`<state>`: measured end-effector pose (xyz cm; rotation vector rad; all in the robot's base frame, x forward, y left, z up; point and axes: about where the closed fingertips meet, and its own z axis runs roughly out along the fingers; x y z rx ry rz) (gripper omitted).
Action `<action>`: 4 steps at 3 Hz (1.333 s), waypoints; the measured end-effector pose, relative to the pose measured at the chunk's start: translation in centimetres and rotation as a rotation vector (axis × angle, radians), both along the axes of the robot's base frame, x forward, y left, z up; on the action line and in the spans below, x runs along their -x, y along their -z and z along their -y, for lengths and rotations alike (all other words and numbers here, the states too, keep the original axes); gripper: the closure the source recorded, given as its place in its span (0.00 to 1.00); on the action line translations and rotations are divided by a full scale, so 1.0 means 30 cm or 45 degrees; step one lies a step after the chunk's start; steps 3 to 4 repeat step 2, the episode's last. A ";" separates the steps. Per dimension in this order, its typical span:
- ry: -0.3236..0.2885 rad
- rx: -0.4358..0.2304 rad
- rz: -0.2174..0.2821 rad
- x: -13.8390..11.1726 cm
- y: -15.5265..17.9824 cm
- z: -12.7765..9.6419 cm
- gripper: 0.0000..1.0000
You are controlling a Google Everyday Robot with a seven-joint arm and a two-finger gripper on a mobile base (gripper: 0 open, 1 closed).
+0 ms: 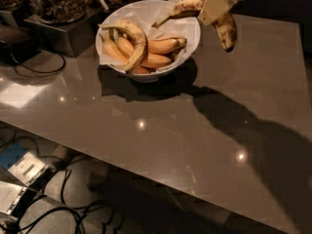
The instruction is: Pick banana from white bowl
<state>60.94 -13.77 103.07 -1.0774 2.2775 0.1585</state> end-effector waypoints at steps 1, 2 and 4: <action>-0.009 -0.031 -0.052 0.126 0.053 -0.003 1.00; -0.009 -0.024 -0.074 0.139 0.080 -0.002 1.00; -0.009 -0.024 -0.074 0.139 0.080 -0.002 1.00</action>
Offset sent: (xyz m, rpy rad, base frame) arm -0.0316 0.0009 -0.0134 0.0204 0.0346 0.0057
